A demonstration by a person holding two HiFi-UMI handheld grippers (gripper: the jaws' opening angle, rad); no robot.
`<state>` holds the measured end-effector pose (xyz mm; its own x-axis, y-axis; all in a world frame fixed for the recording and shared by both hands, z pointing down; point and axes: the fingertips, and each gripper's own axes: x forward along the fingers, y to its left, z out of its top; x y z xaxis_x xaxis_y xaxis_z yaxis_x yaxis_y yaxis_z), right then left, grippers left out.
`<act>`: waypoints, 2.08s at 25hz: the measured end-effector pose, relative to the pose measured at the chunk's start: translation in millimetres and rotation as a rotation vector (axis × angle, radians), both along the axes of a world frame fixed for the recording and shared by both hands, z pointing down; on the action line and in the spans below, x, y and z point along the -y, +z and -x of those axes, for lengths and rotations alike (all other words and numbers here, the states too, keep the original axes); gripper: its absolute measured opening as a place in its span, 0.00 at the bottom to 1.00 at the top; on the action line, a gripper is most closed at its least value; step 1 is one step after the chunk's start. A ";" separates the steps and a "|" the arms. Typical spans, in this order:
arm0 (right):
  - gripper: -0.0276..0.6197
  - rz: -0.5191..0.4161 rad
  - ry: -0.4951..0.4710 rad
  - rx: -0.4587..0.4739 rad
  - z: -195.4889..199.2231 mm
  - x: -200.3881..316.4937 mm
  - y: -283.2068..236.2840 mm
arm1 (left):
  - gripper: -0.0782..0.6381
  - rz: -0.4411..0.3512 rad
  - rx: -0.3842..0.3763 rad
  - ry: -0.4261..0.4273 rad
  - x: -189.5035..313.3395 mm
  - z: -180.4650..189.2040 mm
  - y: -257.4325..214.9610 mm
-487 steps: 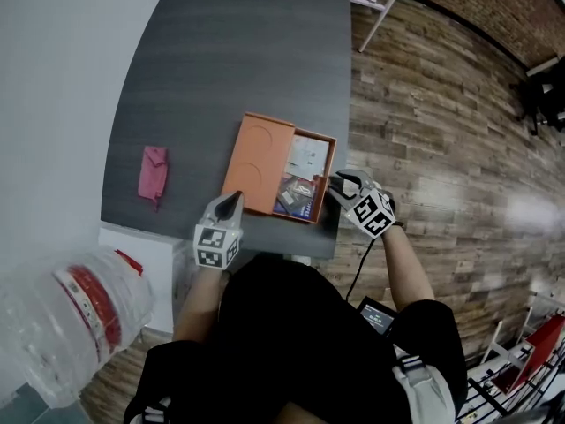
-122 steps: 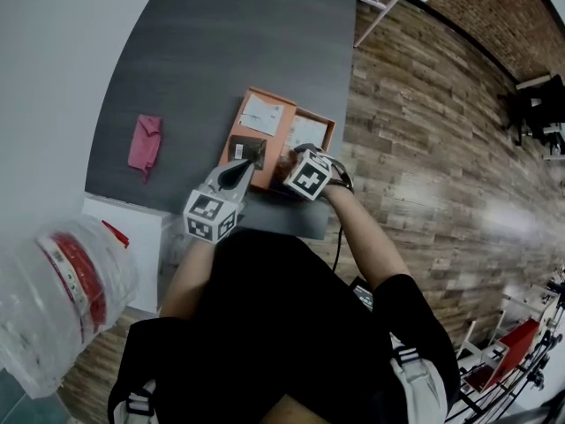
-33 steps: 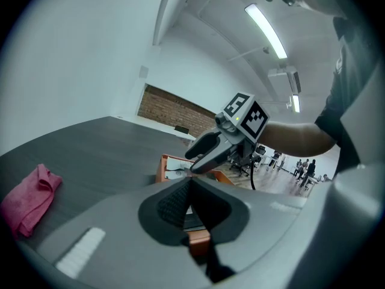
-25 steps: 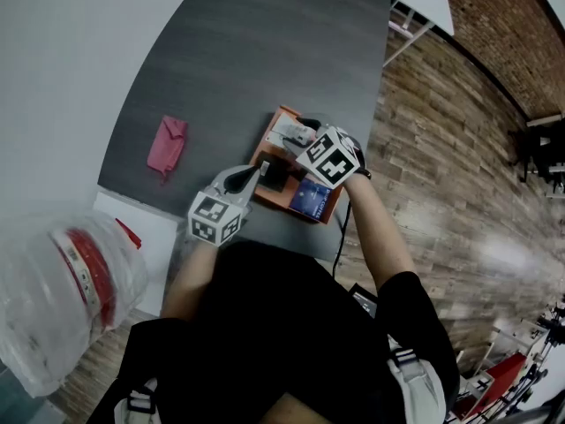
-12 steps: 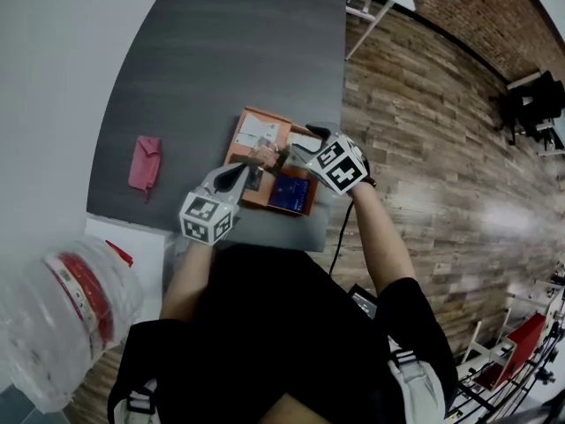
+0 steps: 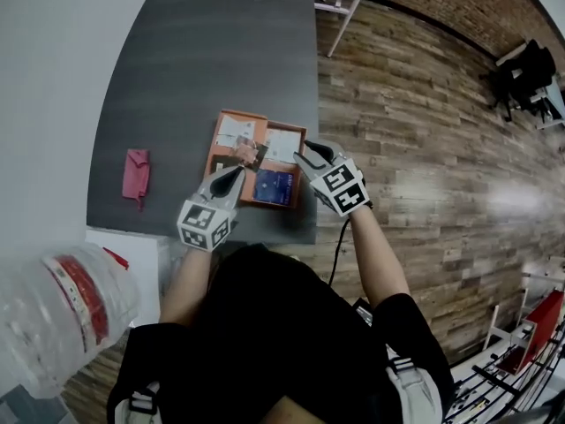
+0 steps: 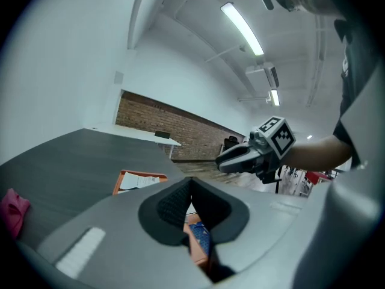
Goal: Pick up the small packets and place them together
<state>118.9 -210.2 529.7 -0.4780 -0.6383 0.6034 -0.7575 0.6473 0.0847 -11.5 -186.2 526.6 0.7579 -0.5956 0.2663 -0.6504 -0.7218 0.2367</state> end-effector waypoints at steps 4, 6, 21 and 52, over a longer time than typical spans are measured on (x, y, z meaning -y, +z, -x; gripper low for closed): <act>0.19 -0.102 -0.007 0.097 -5.2 -31.0 -19.4 | 0.11 -0.068 0.007 -0.058 -18.8 0.6 -19.2; 0.12 -0.157 -0.011 0.137 -14.3 -49.2 -34.0 | 0.11 -0.109 0.001 -0.091 -34.8 -2.7 -32.3; 0.05 -0.304 -0.005 0.292 -89.9 -191.0 -71.6 | 0.11 -0.195 -0.115 -0.302 -172.3 -18.1 -83.1; 0.05 -0.395 0.198 0.446 -65.0 -265.8 -94.2 | 0.11 -0.197 -0.207 -0.289 -222.8 60.4 -81.9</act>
<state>183.8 55.6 435.5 -0.4787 -0.8749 0.0733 -0.8777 0.4750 -0.0629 -71.9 36.5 444.7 0.5773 -0.8164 -0.0144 -0.7864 -0.5607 0.2591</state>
